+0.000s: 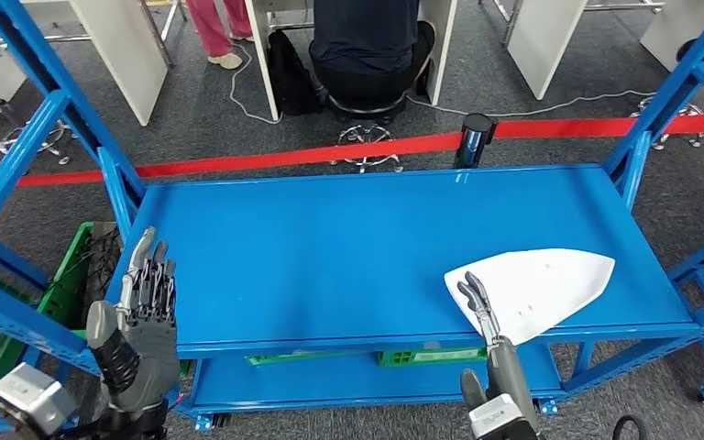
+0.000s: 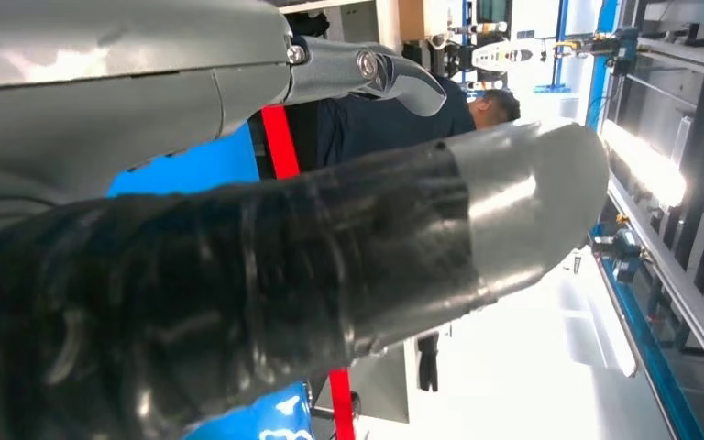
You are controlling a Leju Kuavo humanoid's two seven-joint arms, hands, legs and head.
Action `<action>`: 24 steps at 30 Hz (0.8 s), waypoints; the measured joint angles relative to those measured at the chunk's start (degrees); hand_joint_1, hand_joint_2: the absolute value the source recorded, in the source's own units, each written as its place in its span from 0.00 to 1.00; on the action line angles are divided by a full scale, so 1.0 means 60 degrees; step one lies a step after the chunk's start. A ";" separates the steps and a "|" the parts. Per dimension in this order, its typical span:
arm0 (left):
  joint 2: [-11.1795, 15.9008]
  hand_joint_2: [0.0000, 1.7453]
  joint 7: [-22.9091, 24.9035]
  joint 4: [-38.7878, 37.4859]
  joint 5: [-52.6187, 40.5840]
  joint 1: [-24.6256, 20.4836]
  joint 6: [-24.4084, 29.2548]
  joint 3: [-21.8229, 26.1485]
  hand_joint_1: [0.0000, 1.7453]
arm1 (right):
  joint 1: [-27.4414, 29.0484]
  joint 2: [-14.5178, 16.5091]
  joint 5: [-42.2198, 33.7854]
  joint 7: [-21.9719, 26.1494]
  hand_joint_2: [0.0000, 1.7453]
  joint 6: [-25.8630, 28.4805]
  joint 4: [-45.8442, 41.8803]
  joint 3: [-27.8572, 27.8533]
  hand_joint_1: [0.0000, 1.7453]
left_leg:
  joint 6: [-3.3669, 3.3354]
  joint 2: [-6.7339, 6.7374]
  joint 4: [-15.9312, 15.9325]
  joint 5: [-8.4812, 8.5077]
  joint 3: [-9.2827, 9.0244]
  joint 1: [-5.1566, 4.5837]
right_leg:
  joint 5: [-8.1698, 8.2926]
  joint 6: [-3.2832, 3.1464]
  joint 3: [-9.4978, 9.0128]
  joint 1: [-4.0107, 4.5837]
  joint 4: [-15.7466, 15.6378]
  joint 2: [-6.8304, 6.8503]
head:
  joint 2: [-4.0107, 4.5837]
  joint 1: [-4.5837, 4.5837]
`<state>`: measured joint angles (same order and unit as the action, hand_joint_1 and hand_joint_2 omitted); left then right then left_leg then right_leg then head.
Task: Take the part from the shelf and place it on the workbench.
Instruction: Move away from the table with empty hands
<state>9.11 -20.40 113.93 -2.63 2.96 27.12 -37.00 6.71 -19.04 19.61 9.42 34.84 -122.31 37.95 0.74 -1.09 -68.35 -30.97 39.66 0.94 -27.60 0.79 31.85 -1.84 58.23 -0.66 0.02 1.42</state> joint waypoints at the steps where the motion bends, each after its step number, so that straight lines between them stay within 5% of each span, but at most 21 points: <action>1: 0.0000 0.00 0.0002 -0.0001 -0.0002 0.0003 0.0020 -0.0010 0.00 | 0.0012 0.0001 -0.0136 0.0125 0.00 0.0038 0.0018 0.0002 0.00 | 0.0015 0.0070 -0.0486 -0.0148 0.0239 0.0008 | -0.0001 -0.0012 0.0004 0.0005 0.0001 0.0070 | 0.0000 0.0032; 3: 0.0000 0.00 0.0005 -0.0003 -0.0002 0.0009 0.0053 -0.0022 0.00 | 0.0024 0.0003 -0.0383 0.0343 0.00 0.0088 0.0056 0.0003 0.00 | -0.0012 0.0120 -0.0645 -0.0003 0.0311 0.0008 | -0.0004 -0.0011 0.0000 0.0018 0.0002 0.0174 | 0.0000 0.0096; 6: 0.0003 0.00 0.0005 -0.0001 -0.0003 -0.0001 0.0083 -0.0039 0.00 | 0.0030 0.0008 -0.0693 0.0524 0.00 0.0114 0.0087 0.0002 0.00 | -0.0233 0.0200 0.1015 0.0711 -0.0598 -0.0068 | -0.0011 0.0018 -0.0024 0.0062 0.0003 0.0229 | 0.0000 0.0158; 8: 0.0003 0.00 -0.0005 0.0003 -0.0003 -0.0008 0.0106 -0.0056 0.00 | 0.0058 0.0015 -0.1081 0.0726 0.00 0.0121 0.0099 0.0000 0.00 | -0.0370 0.0268 0.1706 0.0756 -0.0967 -0.0152 | -0.0008 0.0112 -0.0021 0.0060 -0.0009 0.0247 | -0.0002 0.0164; 9: 0.0001 0.00 -0.0010 0.0004 -0.0002 -0.0003 0.0118 -0.0066 0.00 | 0.0078 0.0019 -0.1278 0.0848 0.00 0.0123 0.0109 -0.0002 0.00 | -0.0365 0.0273 0.1797 0.0738 -0.1039 -0.0170 | -0.0033 0.0159 -0.0001 0.0076 0.0003 0.0262 | -0.0001 0.0154; 13: 0.0011 0.00 -0.0042 0.0002 0.0005 0.0027 0.0168 -0.0098 0.00 | 0.0171 0.0026 -0.1924 0.1270 0.00 0.0086 0.0165 -0.0020 0.00 | -0.0215 0.0217 0.1852 0.0811 -0.1138 -0.0144 | 0.0010 0.0055 0.0075 0.0088 -0.0069 0.0294 | -0.0001 0.0052; 19: 0.0015 0.00 -0.0065 0.0001 0.0011 0.0046 0.0233 -0.0158 0.00 | 0.0300 0.0029 -0.2578 0.1638 0.00 -0.0006 0.0196 -0.0075 0.00 | -0.0327 0.0211 0.1851 0.0829 -0.1108 -0.0146 | 0.0097 0.0211 -0.0103 0.0088 -0.0209 0.0298 | -0.0001 -0.0126; 24: 0.0019 0.00 -0.0074 0.0001 0.0009 0.0046 0.0262 -0.0173 0.00 | 0.0365 0.0030 -0.2663 0.1727 0.00 -0.0004 0.0196 -0.0126 0.00 | -0.0341 0.0211 0.1854 0.0835 -0.1109 -0.0150 | 0.0117 0.0243 -0.0110 0.0086 -0.0237 0.0298 | 0.0000 -0.0217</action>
<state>9.23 -20.85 113.94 -2.58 3.24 28.70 -38.04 8.90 -18.86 3.63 19.78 34.81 -121.13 37.20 -1.31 0.18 -57.23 -25.96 33.01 0.04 -26.90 2.25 31.19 -1.32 56.81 1.13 0.02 0.12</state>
